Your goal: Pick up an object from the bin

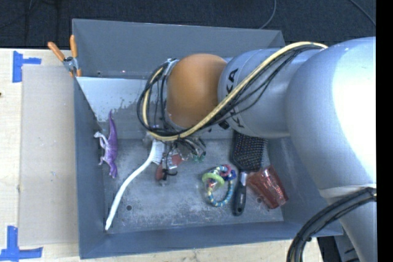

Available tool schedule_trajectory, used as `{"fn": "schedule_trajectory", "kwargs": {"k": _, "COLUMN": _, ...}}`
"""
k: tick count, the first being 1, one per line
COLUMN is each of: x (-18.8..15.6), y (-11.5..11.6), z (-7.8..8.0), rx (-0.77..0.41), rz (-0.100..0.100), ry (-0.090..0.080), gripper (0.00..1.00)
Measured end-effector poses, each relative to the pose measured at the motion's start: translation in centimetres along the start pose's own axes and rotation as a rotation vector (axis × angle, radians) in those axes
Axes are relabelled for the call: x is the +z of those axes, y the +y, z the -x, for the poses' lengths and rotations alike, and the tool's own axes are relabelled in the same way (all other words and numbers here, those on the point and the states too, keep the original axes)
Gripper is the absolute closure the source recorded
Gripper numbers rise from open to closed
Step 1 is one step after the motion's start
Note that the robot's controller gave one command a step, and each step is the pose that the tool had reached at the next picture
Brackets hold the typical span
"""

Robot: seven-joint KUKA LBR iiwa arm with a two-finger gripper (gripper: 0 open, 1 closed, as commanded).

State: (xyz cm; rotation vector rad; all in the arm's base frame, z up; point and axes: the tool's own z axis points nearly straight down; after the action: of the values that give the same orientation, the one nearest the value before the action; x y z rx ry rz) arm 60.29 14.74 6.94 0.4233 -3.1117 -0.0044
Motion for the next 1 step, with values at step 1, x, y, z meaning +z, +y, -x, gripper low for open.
{"fn": "schedule_trajectory", "kwargs": {"k": 1, "x": -0.04, "y": -2.22, "z": 0.14, "rx": -0.276, "rz": -0.001, "ry": 0.000, "gripper": 0.00}}
